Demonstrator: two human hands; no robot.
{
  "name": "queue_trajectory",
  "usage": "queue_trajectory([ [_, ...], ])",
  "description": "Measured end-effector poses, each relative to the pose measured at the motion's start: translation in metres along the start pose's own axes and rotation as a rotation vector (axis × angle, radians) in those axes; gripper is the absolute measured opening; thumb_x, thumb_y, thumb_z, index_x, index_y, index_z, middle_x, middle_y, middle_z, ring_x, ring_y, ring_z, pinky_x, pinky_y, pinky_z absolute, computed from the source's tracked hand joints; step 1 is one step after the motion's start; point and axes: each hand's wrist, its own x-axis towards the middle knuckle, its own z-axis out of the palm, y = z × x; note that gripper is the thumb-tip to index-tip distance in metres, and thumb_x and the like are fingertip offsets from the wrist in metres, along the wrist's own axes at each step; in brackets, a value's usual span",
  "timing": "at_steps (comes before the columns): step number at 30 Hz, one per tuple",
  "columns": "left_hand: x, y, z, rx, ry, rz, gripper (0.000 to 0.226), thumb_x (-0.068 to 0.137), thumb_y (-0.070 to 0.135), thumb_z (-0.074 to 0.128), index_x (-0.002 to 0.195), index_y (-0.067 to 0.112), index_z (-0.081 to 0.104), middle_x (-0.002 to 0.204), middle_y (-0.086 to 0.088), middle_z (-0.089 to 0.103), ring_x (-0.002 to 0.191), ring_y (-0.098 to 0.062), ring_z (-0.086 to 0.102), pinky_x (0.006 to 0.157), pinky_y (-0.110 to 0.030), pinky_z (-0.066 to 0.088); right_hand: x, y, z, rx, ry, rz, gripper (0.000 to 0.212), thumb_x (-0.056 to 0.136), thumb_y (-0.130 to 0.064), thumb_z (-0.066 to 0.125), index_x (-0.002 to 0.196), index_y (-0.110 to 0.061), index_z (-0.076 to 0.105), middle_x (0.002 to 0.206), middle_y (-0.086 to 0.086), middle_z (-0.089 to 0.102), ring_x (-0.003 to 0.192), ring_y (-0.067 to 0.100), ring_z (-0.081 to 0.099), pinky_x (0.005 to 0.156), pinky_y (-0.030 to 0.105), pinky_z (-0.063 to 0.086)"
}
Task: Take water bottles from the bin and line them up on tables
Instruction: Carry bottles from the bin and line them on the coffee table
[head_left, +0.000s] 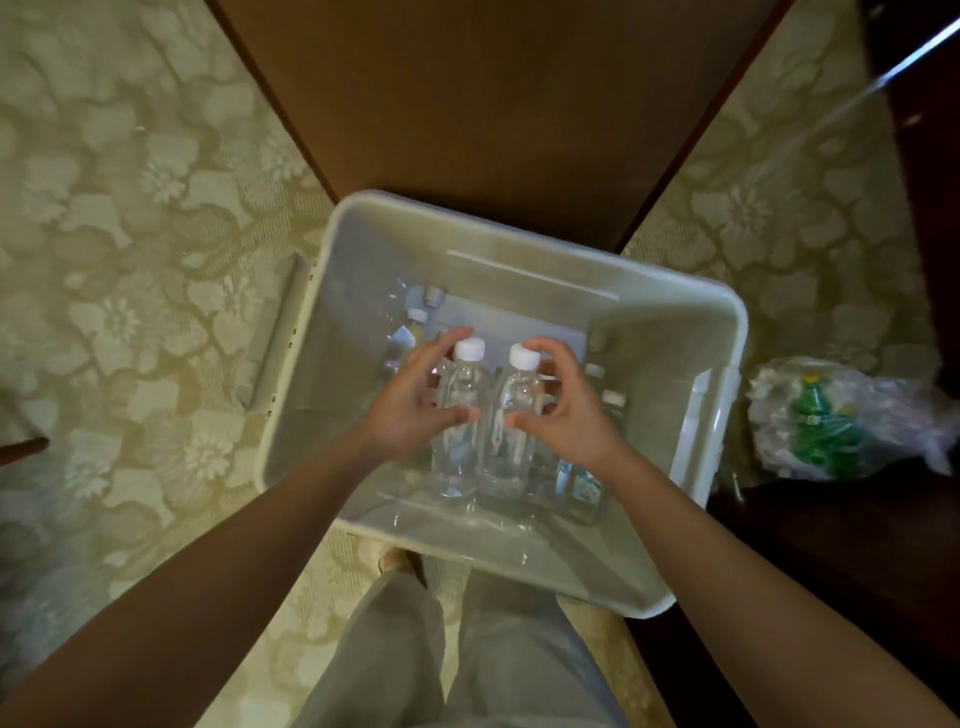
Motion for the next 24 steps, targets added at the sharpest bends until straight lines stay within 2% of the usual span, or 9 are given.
queue_trajectory([
  [2,-0.012,0.016,-0.011,-0.039,0.051,0.001,0.092,0.067,0.024,0.089,0.142,0.045,0.040,0.136,0.010,0.047,0.113,-0.020,0.059,0.091,-0.033,0.053,-0.003,-0.022,-0.004,0.019,-0.032,-0.020,0.082,0.066,-0.002,0.087,0.117,-0.053,0.047,0.126,-0.008,0.054,0.114,0.025,0.057,0.091,0.050,0.054],
  [4,-0.028,0.035,-0.023,-0.081,0.105,0.007,0.096,0.063,0.029,0.090,0.144,0.040,0.040,0.134,0.002,0.051,0.107,-0.016,0.064,0.086,-0.030,0.056,-0.009,-0.047,-0.005,0.018,-0.048,-0.032,0.086,0.063,-0.002,0.090,0.125,-0.042,0.045,0.127,0.000,0.055,0.115,0.026,0.057,0.092,0.048,0.055],
  [7,-0.057,0.064,-0.042,-0.103,0.218,0.004,0.090,0.063,0.026,0.088,0.141,0.033,0.044,0.127,0.007,0.054,0.097,-0.004,0.064,0.081,-0.021,0.054,-0.017,-0.086,0.001,-0.011,-0.083,-0.067,0.078,0.061,0.000,0.091,0.122,-0.024,0.048,0.117,-0.009,0.058,0.106,0.012,0.058,0.092,0.037,0.054],
  [9,-0.078,0.077,-0.056,-0.125,0.289,-0.003,0.084,0.061,0.023,0.087,0.136,0.027,0.049,0.124,0.008,0.055,0.098,-0.009,0.063,0.081,-0.019,0.053,-0.024,-0.110,0.009,-0.037,-0.121,-0.077,0.069,0.062,0.002,0.090,0.115,-0.020,0.052,0.107,-0.015,0.058,0.096,0.003,0.057,0.083,0.022,0.053],
  [11,-0.102,0.085,-0.069,-0.192,0.365,-0.020,0.079,0.061,0.015,0.088,0.132,0.019,0.053,0.120,0.011,0.057,0.094,-0.012,0.063,0.077,-0.017,0.054,-0.032,-0.131,0.021,-0.061,-0.171,-0.095,0.064,0.060,0.000,0.091,0.109,-0.021,0.056,0.106,-0.012,0.061,0.094,0.008,0.059,0.076,0.016,0.052],
  [14,-0.147,0.087,-0.090,-0.264,0.461,-0.033,0.081,0.053,0.023,0.090,0.126,0.021,0.057,0.121,0.010,0.060,0.095,-0.016,0.067,0.077,-0.022,0.055,-0.043,-0.154,0.047,-0.109,-0.259,-0.141,0.060,0.058,-0.002,0.093,0.104,-0.022,0.060,0.111,0.001,0.068,0.100,0.020,0.065,0.084,0.030,0.056],
  [16,-0.179,0.085,-0.102,-0.297,0.518,-0.018,0.078,0.054,0.020,0.092,0.125,0.021,0.058,0.122,0.008,0.062,0.094,-0.014,0.069,0.077,-0.024,0.056,-0.050,-0.167,0.070,-0.142,-0.314,-0.171,0.062,0.055,-0.005,0.095,0.106,-0.019,0.063,0.111,0.005,0.071,0.101,0.023,0.068,0.087,0.037,0.058],
  [19,-0.229,0.080,-0.118,-0.326,0.640,-0.022,0.070,0.063,0.007,0.088,0.125,0.017,0.058,0.121,0.008,0.061,0.086,-0.005,0.068,0.071,-0.018,0.054,-0.066,-0.187,0.112,-0.207,-0.403,-0.221,0.066,0.052,-0.009,0.096,0.108,-0.018,0.063,0.111,0.006,0.071,0.100,0.024,0.069,0.087,0.037,0.058],
  [24,-0.326,0.056,-0.149,-0.327,0.804,0.029,0.066,0.061,0.011,0.091,0.118,0.024,0.060,0.123,0.007,0.062,0.089,-0.015,0.068,0.078,-0.028,0.057,-0.103,-0.217,0.196,-0.307,-0.558,-0.324,0.065,0.054,-0.004,0.095,0.108,-0.017,0.062,0.114,0.009,0.071,0.102,0.027,0.068,0.088,0.036,0.057],
])
